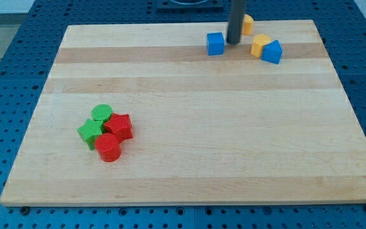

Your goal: Move the blue cube diagonally bottom left to the yellow heart

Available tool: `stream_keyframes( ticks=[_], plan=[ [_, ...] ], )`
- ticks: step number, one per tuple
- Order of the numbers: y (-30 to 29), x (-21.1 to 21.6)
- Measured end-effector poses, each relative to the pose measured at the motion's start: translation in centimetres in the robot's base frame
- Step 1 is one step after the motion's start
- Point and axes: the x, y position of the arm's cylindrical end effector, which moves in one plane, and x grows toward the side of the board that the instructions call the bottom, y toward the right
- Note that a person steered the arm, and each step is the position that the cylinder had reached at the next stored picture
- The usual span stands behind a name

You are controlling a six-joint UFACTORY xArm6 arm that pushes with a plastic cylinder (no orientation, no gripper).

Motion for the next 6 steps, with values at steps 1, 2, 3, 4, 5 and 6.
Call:
stream_keyframes(
  ticks=[1,2,3,4,5,6],
  plan=[
    [-2.5,-0.1],
    [-4.8,4.7],
    [-7.5,10.1],
    [-6.1,10.0],
    [-0.7,9.5],
    [-3.8,6.2]
  ],
)
